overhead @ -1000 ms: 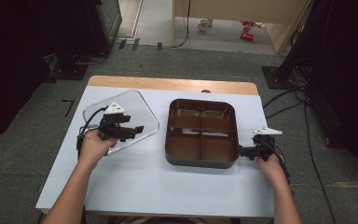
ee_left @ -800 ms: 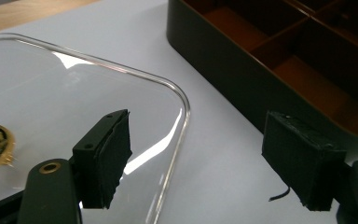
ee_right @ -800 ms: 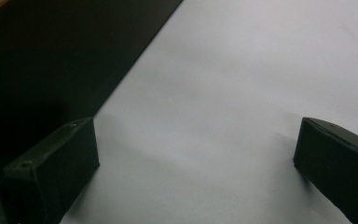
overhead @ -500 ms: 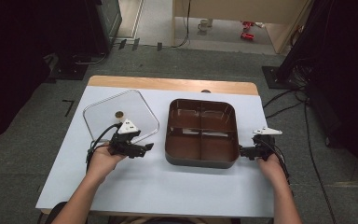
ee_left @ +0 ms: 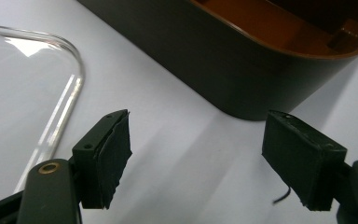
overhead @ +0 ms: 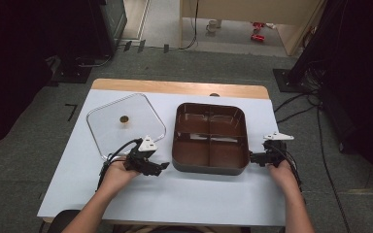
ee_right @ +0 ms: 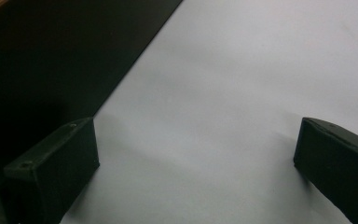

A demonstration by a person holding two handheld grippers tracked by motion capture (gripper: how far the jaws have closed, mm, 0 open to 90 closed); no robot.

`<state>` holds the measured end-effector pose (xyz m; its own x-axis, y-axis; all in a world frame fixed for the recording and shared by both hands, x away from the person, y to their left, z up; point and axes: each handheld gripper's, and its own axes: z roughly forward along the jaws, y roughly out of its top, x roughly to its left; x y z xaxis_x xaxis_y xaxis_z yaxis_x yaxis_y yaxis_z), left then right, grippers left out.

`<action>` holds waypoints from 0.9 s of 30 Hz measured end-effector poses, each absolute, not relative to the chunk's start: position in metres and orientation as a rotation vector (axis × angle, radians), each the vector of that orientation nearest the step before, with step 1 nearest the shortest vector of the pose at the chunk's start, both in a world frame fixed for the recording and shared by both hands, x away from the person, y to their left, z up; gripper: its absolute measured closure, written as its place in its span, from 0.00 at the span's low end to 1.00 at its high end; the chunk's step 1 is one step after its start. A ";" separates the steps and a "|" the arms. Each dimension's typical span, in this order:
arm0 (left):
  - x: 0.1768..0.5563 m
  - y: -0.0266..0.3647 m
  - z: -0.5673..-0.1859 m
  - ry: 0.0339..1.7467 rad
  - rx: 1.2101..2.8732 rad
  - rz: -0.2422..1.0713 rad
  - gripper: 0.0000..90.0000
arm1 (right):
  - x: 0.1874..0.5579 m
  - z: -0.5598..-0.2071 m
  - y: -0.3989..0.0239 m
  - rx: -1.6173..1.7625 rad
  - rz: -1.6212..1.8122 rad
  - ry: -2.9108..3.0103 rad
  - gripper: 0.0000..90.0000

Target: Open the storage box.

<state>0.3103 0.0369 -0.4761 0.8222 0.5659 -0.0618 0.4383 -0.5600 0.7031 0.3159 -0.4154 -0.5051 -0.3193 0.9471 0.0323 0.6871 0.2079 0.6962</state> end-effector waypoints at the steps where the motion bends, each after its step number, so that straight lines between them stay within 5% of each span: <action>1: 0.310 0.035 -0.479 0.726 2.269 0.219 0.26 | 0.316 -0.505 -0.415 1.519 0.874 2.086 0.00; 27: 0.305 0.028 -0.499 0.686 2.249 0.287 0.16 | 0.316 -0.505 -0.415 1.519 0.874 2.086 0.00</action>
<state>0.3051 0.0281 -0.4994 0.8307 0.5567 -0.0048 0.3875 -0.5719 0.7230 0.3158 -0.4154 -0.5051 -0.3191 0.9472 0.0321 0.6874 0.2080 0.6959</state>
